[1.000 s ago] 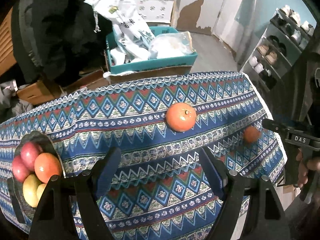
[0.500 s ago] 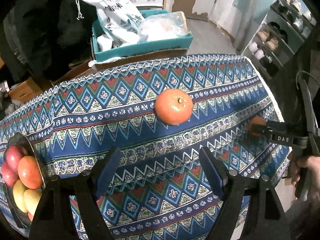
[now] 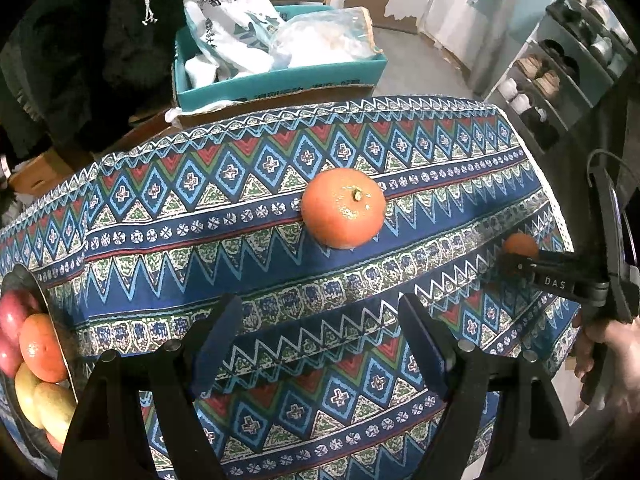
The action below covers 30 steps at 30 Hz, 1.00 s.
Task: Organize fruits
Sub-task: 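Move the left tool to the large orange while the right tool approaches the smaller orange, then grasp the large orange with the left tool while the right tool grasps the smaller orange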
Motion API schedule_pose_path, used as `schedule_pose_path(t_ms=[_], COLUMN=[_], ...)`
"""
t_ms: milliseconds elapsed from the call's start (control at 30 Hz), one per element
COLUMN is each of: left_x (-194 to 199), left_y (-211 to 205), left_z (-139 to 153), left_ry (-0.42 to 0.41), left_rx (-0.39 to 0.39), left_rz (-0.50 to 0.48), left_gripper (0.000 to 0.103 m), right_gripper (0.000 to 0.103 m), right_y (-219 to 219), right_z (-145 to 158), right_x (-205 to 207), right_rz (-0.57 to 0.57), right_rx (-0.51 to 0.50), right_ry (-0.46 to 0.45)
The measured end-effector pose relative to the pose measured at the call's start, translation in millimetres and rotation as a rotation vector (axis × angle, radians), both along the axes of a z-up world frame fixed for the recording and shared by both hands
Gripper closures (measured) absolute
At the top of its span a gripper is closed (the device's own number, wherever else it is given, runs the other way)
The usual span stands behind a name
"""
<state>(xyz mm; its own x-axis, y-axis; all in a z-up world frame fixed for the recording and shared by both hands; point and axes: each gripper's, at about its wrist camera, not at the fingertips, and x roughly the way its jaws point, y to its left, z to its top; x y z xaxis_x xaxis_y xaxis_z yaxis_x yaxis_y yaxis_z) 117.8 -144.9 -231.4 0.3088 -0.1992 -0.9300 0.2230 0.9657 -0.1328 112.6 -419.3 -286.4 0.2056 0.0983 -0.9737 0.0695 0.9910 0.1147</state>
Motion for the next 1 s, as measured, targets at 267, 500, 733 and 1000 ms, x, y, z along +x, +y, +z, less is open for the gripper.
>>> schedule_pose_path(t_ms=[267,500,733,1000], left_x=[19,40,56,72], left_y=[-10,-30,-41,-44], left_z=[-2,-13,-29,-48], left_ry=[0.003,0.007,0.019,0.051], left_rx=[-0.023,-0.026,0.002,0.002], left_rz=[0.007,-0.003,-0.004,0.017], left_gripper=[0.021,0.016,0.016,0.016], right_gripper=[0.055,0.055,0.055,0.055], right_y=[8,22,37,41], right_z=[13,30,34,26], right_x=[5,23,39,49], right_rz=[0.023,0.035,0.047,0.038], right_rx=[0.008,0.044,0.061,0.075], right_ry=[-0.046,-0.125,-0.150,-0.157])
